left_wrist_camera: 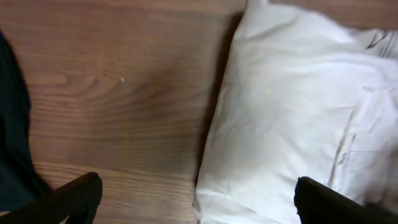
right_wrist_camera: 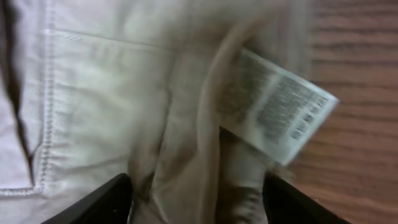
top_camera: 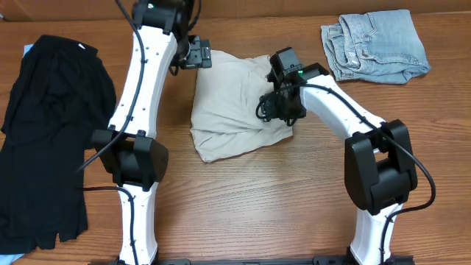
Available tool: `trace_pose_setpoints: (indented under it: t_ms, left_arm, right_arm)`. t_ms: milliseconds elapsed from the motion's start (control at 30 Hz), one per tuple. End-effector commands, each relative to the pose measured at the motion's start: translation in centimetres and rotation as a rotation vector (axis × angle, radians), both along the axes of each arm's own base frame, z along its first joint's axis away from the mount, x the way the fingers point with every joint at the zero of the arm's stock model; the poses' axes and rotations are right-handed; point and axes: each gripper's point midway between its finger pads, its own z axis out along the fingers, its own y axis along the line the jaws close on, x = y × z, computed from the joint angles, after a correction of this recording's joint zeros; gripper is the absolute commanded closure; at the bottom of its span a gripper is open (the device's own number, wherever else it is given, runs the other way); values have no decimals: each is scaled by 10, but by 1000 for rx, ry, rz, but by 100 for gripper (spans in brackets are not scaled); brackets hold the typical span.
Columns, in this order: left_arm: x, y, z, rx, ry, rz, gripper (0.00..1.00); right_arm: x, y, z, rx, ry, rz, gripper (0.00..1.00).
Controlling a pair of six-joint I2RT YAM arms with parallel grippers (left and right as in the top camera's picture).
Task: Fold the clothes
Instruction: 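Grasp the folded beige shorts bundle with the right gripper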
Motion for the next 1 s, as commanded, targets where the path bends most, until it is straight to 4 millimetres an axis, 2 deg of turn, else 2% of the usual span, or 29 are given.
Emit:
trace_pose_setpoints:
  t_ms: [0,133,267,433,533,733,967]
  left_arm:
    - [-6,-6,-22,1,57,1,0]
    - [-9,-5,-34,10,84,-1,0]
    - [-8,-3,-43,14,92,4,0]
    - [-6,1,-47,23,90,3,0]
    - [-4,3,-47,32,82,1,0]
    - [-2,9,-46,60,72,9,0]
    - [1,24,-45,95,63,34,0]
  right_arm:
    - [2,-28,-7,-50,25,-83,30]
    - [-1,-30,-1,0,58,-100,28]
    - [-2,-29,19,48,63,-128,21]
    - [10,-26,52,96,-18,-128,10]
    - [22,-25,59,113,-69,-131,3]
    - [44,-28,50,132,-119,-146,0]
    - [46,-34,23,116,-76,-156,0]
